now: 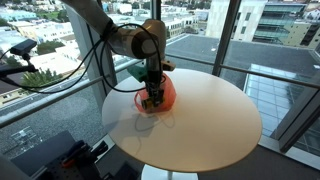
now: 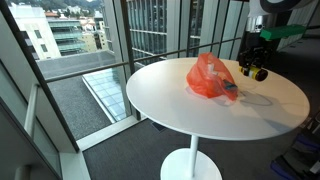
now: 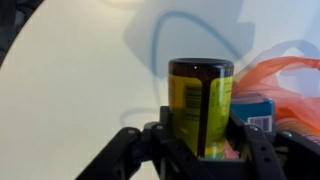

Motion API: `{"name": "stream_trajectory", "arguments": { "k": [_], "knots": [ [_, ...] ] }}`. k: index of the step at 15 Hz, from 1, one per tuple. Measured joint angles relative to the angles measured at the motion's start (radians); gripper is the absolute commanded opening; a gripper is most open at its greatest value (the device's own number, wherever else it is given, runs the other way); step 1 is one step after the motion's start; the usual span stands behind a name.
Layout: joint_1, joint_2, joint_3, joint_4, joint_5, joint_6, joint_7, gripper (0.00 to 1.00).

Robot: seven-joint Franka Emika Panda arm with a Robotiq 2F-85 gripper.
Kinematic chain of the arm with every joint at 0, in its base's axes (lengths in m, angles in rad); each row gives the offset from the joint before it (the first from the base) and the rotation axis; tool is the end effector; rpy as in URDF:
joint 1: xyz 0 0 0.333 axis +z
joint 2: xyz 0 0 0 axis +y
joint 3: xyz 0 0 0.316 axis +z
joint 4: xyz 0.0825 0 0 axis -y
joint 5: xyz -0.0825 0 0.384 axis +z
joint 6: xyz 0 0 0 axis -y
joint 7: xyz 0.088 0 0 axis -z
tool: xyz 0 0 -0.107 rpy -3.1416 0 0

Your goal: Put the brown bottle inside the plastic bag

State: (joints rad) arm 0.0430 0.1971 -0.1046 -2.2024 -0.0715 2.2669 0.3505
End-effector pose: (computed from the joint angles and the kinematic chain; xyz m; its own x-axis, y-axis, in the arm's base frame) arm 0.5352 -0.0348 0.2824 0.9284 -0.3575 -0.1015 -0.3467 -0.9315 0.1103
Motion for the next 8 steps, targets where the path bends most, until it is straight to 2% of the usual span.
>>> {"name": "stream_trajectory", "arguments": {
  "k": [8],
  "knots": [
    [0.025,0.021,0.087,0.089,0.000,-0.033,-0.003,0.29]
  ]
}}
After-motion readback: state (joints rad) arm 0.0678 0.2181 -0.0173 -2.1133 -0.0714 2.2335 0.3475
